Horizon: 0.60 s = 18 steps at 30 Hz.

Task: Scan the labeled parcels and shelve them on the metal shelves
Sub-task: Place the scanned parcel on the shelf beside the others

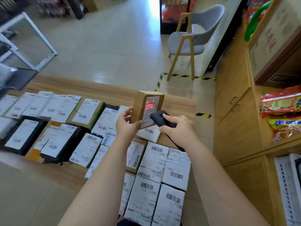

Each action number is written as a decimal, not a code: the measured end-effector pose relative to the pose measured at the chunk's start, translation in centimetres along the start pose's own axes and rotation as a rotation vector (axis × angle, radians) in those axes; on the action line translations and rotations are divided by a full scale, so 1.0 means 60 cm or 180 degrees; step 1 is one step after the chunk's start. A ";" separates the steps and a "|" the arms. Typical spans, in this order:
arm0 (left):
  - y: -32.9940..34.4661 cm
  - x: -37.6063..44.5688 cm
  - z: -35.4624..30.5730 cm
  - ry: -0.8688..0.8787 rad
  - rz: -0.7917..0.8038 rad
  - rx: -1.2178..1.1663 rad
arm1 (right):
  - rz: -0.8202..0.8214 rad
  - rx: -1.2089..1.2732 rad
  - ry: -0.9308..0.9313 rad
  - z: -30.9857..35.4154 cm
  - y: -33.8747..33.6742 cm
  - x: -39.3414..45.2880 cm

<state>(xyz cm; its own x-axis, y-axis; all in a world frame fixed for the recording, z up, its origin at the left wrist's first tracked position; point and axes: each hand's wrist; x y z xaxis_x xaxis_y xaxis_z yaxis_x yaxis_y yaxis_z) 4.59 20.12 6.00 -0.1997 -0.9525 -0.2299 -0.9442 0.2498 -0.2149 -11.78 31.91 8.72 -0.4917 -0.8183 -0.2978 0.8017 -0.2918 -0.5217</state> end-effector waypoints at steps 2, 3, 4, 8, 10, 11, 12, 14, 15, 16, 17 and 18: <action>-0.043 -0.004 0.004 0.0014 -0.0130 -0.0034 | 0.0065 -0.0013 -0.0092 0.026 0.025 -0.009; -0.067 -0.004 0.007 0.0034 -0.0204 -0.0049 | 0.0092 -0.0029 -0.0154 0.039 0.038 -0.013; -0.093 -0.004 0.009 0.0060 -0.0298 -0.0094 | 0.0133 -0.0067 -0.0213 0.054 0.053 -0.017; -0.224 -0.006 0.028 0.0029 -0.0794 -0.0466 | 0.0384 -0.0314 -0.0416 0.130 0.139 -0.039; -0.308 -0.015 0.044 -0.0027 -0.1015 -0.0743 | 0.0486 -0.0422 -0.0500 0.180 0.202 -0.055; -0.353 -0.020 0.055 -0.0033 -0.1117 -0.0823 | 0.0547 -0.0466 -0.0548 0.207 0.238 -0.066; -0.400 -0.027 0.065 -0.0027 -0.1221 -0.0903 | 0.0608 -0.0528 -0.0616 0.234 0.275 -0.080; -0.501 -0.039 0.091 0.0032 -0.1450 -0.1078 | 0.0730 -0.0724 -0.0790 0.290 0.357 -0.113; -0.554 -0.047 0.105 0.0051 -0.1577 -0.1129 | 0.0816 -0.0836 -0.0868 0.317 0.400 -0.133; -0.608 -0.056 0.118 0.0048 -0.1687 -0.1154 | 0.0906 -0.0953 -0.0947 0.344 0.443 -0.153; -0.665 -0.064 0.134 0.0008 -0.1803 -0.1167 | 0.0990 -0.1051 -0.1020 0.369 0.489 -0.172; -0.720 -0.074 0.152 -0.0032 -0.1894 -0.1200 | 0.1054 -0.1129 -0.1096 0.393 0.534 -0.192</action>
<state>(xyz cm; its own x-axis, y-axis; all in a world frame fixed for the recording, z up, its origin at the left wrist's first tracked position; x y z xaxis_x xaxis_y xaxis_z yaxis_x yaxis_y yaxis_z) 48.66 15.12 7.64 0.3797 -0.9065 -0.1846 -0.9191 -0.3923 0.0363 27.58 20.29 14.28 -0.0488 -0.9684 -0.2447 0.7018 0.1411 -0.6982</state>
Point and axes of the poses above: each hand's wrist, its own x-axis towards the middle knuckle, its own y-axis out of the palm, z = x × y, and after that the axes turned 1 degree about y, right-handed
